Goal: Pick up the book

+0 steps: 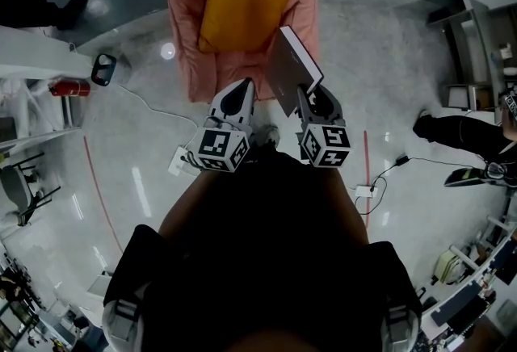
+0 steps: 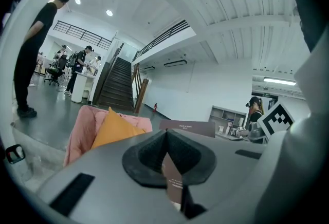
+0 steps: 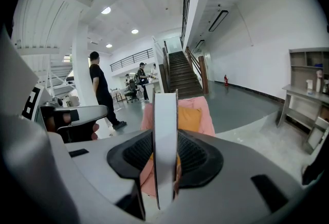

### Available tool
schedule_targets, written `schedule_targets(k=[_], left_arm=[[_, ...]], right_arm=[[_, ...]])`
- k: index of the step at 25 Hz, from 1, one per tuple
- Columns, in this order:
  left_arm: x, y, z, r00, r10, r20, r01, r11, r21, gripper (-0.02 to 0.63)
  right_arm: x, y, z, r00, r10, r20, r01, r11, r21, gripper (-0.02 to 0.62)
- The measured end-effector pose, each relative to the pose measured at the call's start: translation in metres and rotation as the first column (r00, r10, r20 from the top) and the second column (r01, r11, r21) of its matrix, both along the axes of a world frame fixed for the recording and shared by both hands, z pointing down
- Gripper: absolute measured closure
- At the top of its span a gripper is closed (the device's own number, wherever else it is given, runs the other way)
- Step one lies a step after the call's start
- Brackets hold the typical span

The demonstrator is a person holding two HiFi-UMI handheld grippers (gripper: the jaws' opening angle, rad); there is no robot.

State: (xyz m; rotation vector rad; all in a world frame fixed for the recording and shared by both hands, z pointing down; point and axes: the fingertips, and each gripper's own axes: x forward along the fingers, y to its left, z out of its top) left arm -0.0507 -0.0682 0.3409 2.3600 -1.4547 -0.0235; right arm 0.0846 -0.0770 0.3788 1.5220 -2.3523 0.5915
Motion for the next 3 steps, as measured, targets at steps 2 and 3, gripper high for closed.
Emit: schedule_targets(k=[2,3], left_arm=[[0.0013,-0.0008,-0.0001,1.0,0.004,-0.002,-0.004,1.0,0.003,0.598],[0.0018,-0.0012,-0.0002,1.0,0.006,-0.002,-0.006,1.0,0.004,0.598]], right_arm=[[0.0006,0.0002,-0.0001,1.0,0.002,-0.001,-0.002,1.0,0.003,0.451],[0.0007,0.0004,-0.0001,1.0,0.003,-0.001,-0.003,1.0,0.004,0.451]])
